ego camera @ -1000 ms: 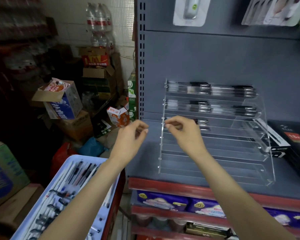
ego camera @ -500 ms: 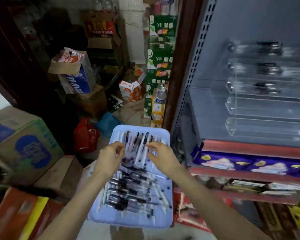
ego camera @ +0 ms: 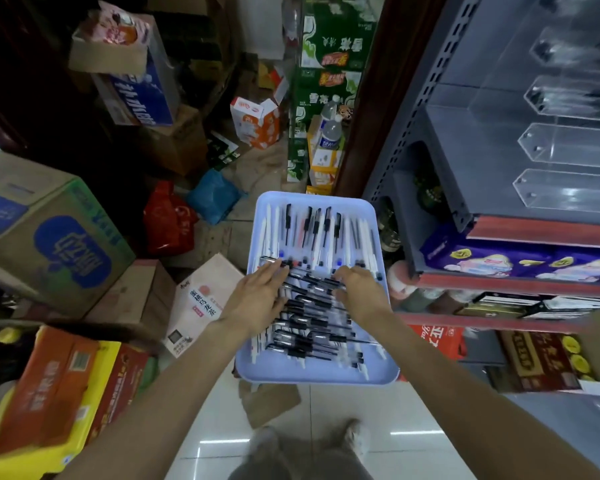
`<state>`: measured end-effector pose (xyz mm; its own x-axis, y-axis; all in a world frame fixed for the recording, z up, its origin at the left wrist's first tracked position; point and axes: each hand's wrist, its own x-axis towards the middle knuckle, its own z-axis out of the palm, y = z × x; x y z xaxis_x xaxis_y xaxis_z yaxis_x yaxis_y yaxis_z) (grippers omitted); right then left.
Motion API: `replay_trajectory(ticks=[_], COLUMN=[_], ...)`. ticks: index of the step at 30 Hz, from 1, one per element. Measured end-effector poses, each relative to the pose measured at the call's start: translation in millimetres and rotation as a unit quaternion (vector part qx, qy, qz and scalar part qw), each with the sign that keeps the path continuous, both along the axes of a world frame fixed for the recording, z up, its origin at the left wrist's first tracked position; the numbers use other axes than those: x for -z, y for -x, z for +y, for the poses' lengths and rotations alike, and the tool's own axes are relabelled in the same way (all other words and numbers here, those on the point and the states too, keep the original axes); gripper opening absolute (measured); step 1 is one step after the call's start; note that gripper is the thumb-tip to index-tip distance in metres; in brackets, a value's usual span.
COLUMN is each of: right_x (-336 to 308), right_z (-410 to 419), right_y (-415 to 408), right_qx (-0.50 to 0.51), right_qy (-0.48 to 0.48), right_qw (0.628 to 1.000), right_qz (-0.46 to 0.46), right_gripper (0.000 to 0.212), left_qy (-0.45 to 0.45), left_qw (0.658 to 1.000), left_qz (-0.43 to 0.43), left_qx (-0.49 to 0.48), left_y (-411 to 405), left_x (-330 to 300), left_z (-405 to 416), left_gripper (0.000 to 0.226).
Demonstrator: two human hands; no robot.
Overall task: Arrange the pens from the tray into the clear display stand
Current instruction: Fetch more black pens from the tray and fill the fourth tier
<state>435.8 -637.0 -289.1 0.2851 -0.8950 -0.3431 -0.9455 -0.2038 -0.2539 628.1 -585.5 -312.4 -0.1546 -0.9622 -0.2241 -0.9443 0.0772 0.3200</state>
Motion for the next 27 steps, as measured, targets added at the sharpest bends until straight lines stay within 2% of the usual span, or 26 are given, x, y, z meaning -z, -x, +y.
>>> replay_trajectory(ticks=[7, 11, 15, 18, 21, 24, 27], right_x=[-11, -18, -28, -48, -73, -95, -117], right_z=[-17, -18, -17, -17, -20, -25, -36], right_y=[-3, 0, 7, 12, 13, 18, 34], right_qx=[0.02, 0.049, 0.077, 0.129, 0.153, 0.128, 0.111], right_qy=[-0.099, -0.107, -0.084, -0.074, -0.058, -0.011, 0.023], right_qw=[0.994, 0.99, 0.983, 0.944, 0.898, 0.891, 0.887], right_qz=[-0.032, -0.071, -0.141, -0.293, -0.409, -0.435, -0.448], right_gripper=[0.027, 0.029, 0.022, 0.019, 0.013, 0.023, 0.032], left_qy=[0.005, 0.01, 0.056, 0.05, -0.006, -0.005, 0.027], left_qw=[0.999, 0.988, 0.936, 0.889, 0.841, 0.814, 0.808], left_qz=[0.034, 0.144, 0.296, 0.38, 0.484, 0.544, 0.551], left_qx=[0.001, -0.053, -0.179, -0.251, -0.241, -0.203, -0.206], left_y=[-4, -4, 1, 12, 38, 66, 88], left_x=[7, 5, -17, -42, -74, -110, -136], left_z=[1, -2, -11, -26, -45, -61, -79], left_gripper=[0.051, 0.045, 0.031, 0.025, 0.019, 0.014, 0.016])
